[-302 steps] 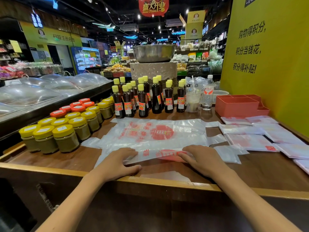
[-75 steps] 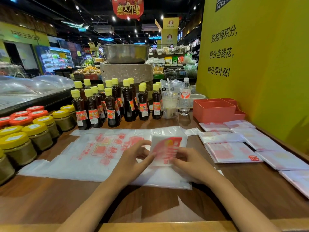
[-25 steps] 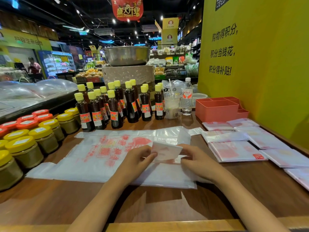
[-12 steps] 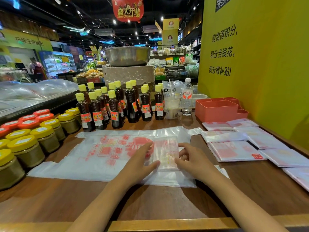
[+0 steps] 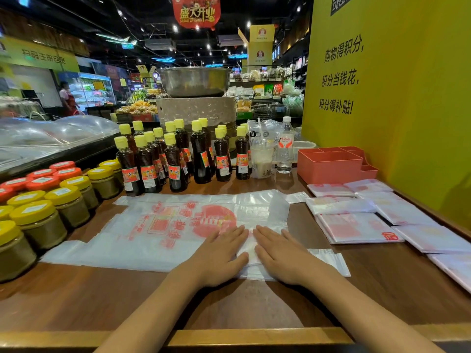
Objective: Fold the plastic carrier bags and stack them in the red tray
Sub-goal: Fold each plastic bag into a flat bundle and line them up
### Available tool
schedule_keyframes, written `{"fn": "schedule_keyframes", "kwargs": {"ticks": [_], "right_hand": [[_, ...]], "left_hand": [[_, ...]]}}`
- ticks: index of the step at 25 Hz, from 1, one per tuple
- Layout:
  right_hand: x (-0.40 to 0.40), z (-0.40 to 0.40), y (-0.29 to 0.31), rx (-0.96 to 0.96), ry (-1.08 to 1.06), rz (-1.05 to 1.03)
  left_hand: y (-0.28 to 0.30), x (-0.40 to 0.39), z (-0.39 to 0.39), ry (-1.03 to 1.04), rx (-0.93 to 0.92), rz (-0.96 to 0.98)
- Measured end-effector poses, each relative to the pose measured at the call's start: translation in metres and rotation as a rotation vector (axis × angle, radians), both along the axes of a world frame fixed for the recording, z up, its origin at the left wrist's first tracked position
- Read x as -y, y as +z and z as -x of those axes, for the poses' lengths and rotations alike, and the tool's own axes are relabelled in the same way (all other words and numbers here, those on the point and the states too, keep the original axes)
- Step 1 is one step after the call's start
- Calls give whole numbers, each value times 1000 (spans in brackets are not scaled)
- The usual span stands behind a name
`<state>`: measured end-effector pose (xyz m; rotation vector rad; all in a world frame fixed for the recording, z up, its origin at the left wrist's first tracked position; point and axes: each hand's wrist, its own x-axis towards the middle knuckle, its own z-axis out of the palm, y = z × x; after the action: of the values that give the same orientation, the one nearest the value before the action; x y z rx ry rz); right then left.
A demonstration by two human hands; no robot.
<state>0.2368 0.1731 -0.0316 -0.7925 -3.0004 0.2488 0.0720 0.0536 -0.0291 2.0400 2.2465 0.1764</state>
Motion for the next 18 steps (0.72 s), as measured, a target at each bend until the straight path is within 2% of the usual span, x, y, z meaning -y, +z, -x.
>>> {"fn": "schedule_keyframes", "kwargs": {"ticks": [5, 9, 13, 18], "right_hand": [[1, 2, 2, 42, 8, -15], [3, -5, -4, -274, -73, -131], [8, -8, 7, -492, 38, -253], [25, -11, 12, -262, 151, -80]], "left_hand": [[4, -2, 0, 12, -21, 16], [-3, 1, 2, 49, -16, -129], [-2, 5, 7, 76, 6, -256], [-1, 9, 23, 178, 191, -373]]}}
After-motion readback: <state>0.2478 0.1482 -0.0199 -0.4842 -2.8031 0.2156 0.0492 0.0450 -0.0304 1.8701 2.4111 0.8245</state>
